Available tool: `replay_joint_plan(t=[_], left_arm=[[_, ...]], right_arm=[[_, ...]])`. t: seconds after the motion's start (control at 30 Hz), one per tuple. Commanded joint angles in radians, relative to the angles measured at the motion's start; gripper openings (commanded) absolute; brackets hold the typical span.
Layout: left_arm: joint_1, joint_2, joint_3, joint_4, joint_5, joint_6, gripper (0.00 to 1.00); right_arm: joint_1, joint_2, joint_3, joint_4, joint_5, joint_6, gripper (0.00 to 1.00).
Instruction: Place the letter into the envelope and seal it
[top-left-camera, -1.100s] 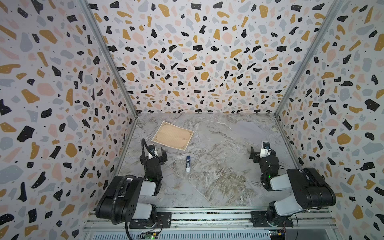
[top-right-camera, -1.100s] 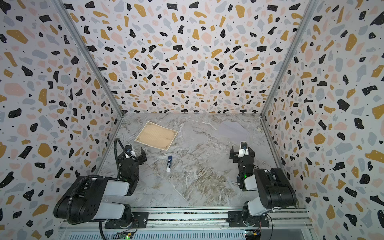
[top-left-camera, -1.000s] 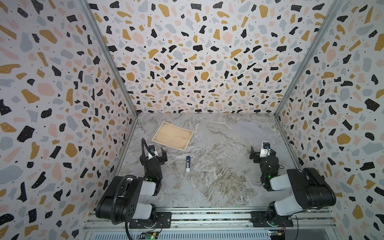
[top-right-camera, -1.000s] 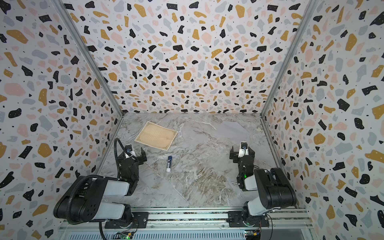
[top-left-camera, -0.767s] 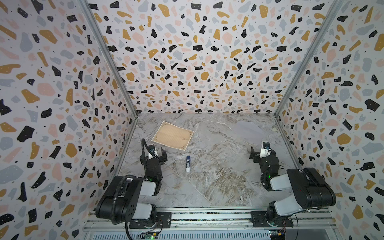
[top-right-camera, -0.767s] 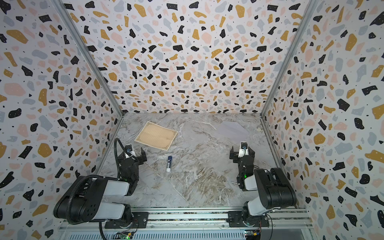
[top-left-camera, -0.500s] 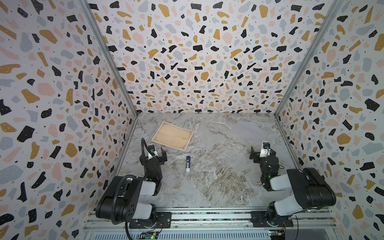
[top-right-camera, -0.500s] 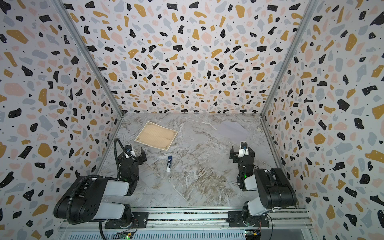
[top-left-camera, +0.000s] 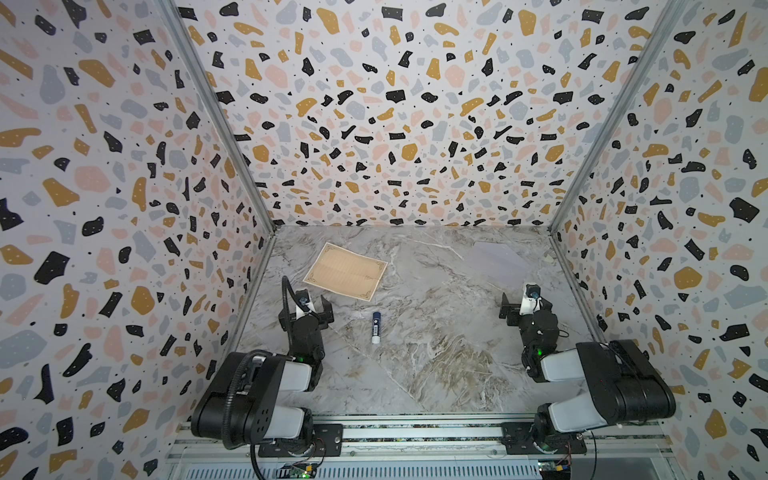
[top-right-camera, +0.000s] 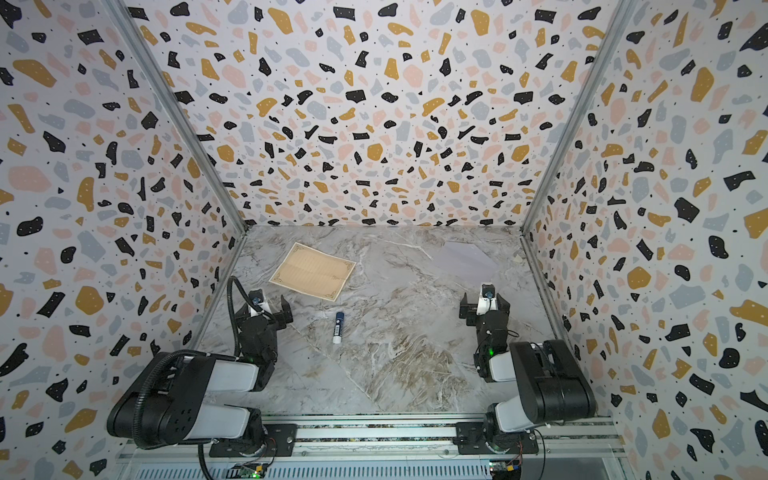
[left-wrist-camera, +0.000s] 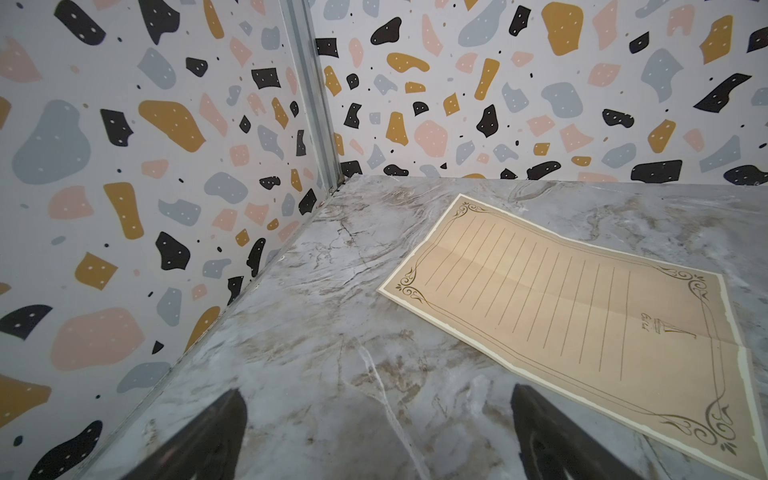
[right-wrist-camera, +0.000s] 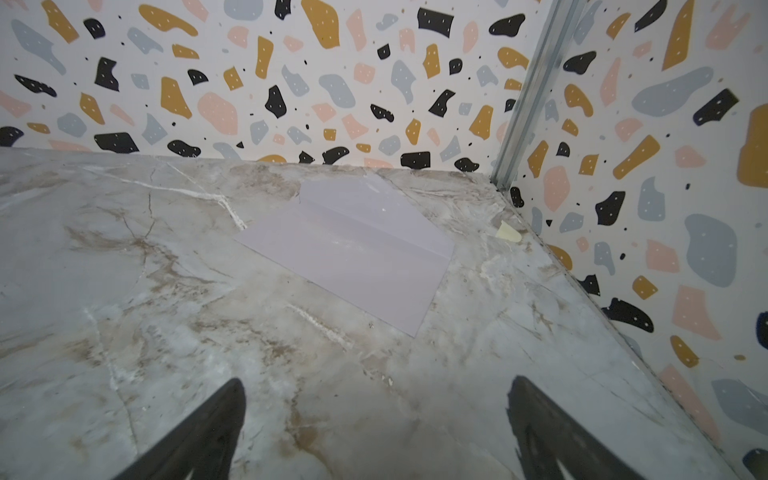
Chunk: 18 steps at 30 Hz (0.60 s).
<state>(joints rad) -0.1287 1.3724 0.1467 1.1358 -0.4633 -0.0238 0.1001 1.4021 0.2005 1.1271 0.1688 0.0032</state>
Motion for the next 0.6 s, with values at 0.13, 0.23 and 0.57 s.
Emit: replay_joint_plan(t=[0.13, 0.23, 0.57], left_arm=[[0.004, -0.325, 0.218, -0.547, -0.085, -0.179, 1.00], [0.005, -0.445, 0.303, -0.741, 0.019, -0.320, 1.00], [0.004, -0.550, 0.459, -1.143, 0.394, -0.704, 0.99]], right_arm=[[0.001, -0.402, 0.150, -0.444, -0.097, 0.106, 0.99], [0.000, -0.501, 0.227, -0.607, -0.181, 0.171, 0.99], [0.002, -0.636, 0.355, -0.889, -0.681, 0.385, 0.99]])
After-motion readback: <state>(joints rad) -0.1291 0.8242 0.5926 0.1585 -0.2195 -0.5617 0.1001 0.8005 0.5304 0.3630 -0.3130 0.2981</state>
